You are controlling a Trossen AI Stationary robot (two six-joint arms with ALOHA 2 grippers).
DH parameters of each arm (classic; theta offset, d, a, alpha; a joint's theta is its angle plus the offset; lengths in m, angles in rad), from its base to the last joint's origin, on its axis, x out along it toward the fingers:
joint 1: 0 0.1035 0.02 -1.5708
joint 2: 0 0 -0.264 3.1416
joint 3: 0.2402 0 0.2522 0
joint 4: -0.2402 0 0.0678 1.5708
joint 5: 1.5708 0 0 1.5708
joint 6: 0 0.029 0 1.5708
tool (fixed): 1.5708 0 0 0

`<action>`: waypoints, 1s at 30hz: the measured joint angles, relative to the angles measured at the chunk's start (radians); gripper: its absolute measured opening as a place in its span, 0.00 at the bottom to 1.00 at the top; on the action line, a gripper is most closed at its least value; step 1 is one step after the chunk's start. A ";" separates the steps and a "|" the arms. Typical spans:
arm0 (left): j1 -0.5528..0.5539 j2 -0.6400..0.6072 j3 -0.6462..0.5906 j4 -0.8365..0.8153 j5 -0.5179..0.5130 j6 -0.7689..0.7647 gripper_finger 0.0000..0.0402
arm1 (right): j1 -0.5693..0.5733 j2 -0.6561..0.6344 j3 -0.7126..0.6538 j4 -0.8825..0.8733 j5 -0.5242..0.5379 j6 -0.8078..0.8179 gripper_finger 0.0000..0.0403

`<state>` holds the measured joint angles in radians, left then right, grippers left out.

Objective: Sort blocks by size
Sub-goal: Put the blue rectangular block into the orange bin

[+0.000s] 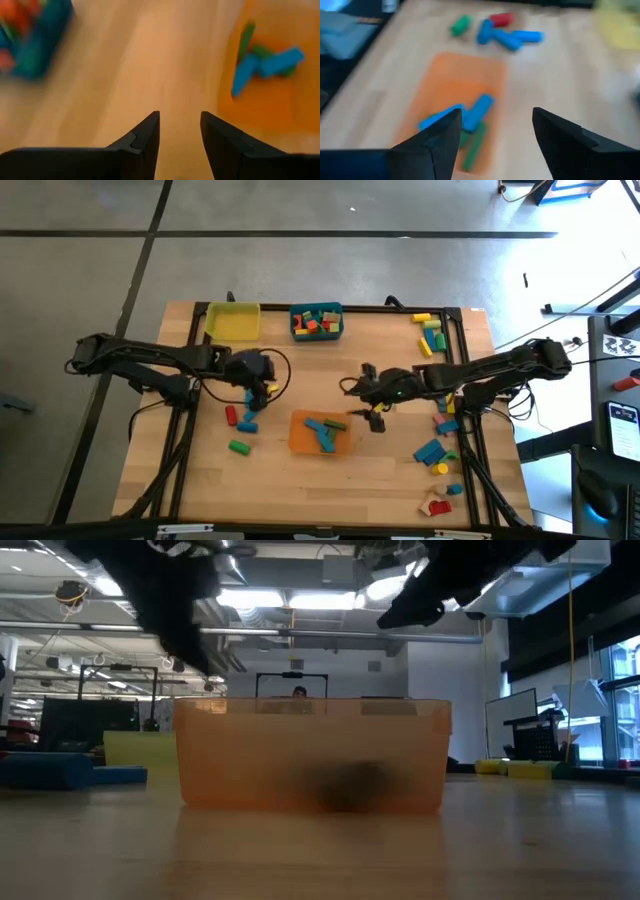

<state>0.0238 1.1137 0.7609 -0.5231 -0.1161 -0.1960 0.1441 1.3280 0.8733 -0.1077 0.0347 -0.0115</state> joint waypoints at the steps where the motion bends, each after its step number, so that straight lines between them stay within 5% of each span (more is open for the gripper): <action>1: -0.013 0.002 0.000 -0.039 0.000 -0.043 0.32 | 0.000 -0.016 -0.015 0.009 0.042 -0.006 0.60; 8: -0.083 0.037 0.000 -0.141 -0.007 -0.219 0.32 | -0.001 -0.052 -0.072 0.111 0.233 -0.023 0.60; 15: -0.101 0.145 -0.001 -0.262 -0.090 -0.316 0.32 | -0.001 -0.052 -0.072 0.118 0.260 -0.022 0.60; 30: -0.110 0.303 -0.001 -0.233 -0.016 -0.329 0.32 | 0.000 -0.048 -0.072 0.104 0.260 -0.020 0.60</action>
<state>-0.0864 1.4170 0.7597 -0.7566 -0.1317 -0.5249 0.1436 1.2797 0.8013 -0.0036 0.2951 -0.0315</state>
